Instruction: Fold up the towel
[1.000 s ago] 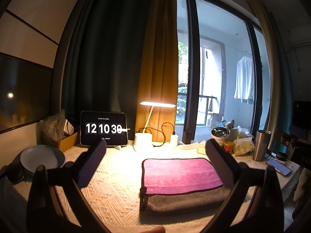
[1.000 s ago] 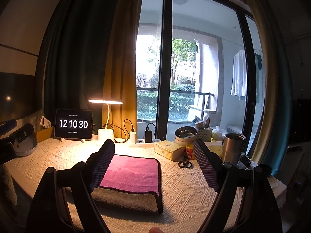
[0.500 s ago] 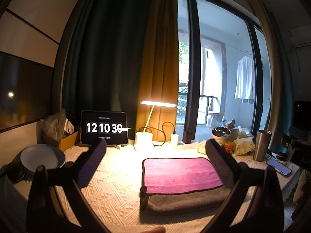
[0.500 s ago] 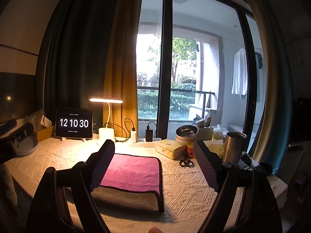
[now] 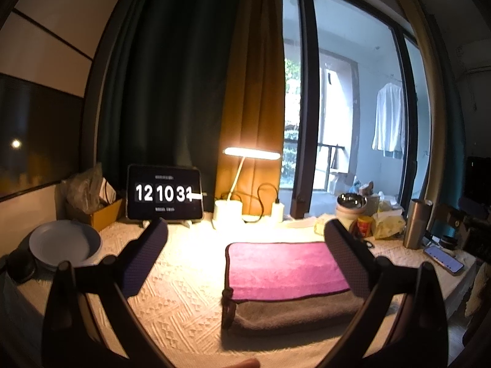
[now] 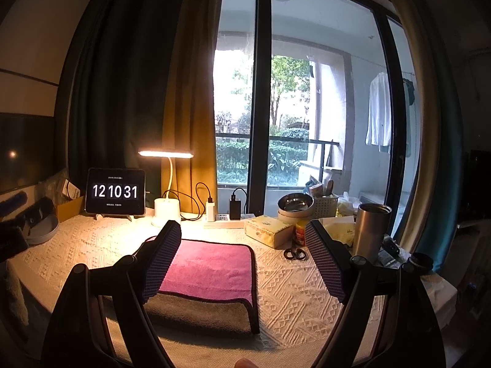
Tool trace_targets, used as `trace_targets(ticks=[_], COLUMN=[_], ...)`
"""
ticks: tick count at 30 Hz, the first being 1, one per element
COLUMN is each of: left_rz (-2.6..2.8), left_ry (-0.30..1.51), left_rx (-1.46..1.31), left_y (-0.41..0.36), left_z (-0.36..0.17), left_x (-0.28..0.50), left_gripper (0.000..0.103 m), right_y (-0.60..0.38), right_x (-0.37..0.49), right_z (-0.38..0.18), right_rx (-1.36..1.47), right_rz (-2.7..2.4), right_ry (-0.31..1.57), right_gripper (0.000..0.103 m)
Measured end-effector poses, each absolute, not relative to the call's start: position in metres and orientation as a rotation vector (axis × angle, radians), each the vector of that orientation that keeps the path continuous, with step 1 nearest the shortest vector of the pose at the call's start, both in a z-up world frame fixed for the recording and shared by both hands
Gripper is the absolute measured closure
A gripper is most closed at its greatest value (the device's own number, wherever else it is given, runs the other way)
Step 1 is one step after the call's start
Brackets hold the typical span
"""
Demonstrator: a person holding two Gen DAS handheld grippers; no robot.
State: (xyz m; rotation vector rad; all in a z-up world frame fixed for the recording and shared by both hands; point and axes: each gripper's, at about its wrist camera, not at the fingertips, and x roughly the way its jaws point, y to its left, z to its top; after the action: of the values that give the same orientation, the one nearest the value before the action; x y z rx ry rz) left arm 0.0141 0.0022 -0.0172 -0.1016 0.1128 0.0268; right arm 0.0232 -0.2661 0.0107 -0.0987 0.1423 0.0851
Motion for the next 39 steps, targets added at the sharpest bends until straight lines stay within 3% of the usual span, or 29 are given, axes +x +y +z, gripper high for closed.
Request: trace_targets(ticks=[6, 21, 26, 32, 36, 39], left_rz=[0.041, -0.079, -0.105, -0.137, -0.136, -0.129], left_ry=[0.181, 0.576, 0.695, 0.791, 0.809, 0.795], left_rx=[-0.090, -0.120, -0.134, -0.145, -0.089, -0.041], left_y=[0.004, 0.011, 0.009, 0.006, -0.002, -0.008], left_z=[-0.034, -0.106, -0.126, -0.145, -0.150, -0.150], left_x=[0.040, 0.141, 0.158, 0.167, 0.167, 0.164], left_gripper=[0.000, 0.001, 0.002, 0.034, 0.050, 0.060], right_y=[-0.270, -0.296, -0.300, -0.298, -0.293, -0.287], right_x=[0.043, 0.139, 0.166, 0.182, 0.185, 0.185], right_z=[-0.005, -0.080, -0.103, -0.125, -0.129, -0.132], right_rx=[-0.098, -0.079, -0.047, -0.032, -0.054, -0.093], right_rz=[0.098, 0.182, 0.209, 0.255, 0.281, 0.294], right_ry=[0.182, 0.448, 0.620, 0.740, 0.778, 0.797], right_gripper=[0.018, 0.019, 0.027, 0.042, 0.043, 0.056])
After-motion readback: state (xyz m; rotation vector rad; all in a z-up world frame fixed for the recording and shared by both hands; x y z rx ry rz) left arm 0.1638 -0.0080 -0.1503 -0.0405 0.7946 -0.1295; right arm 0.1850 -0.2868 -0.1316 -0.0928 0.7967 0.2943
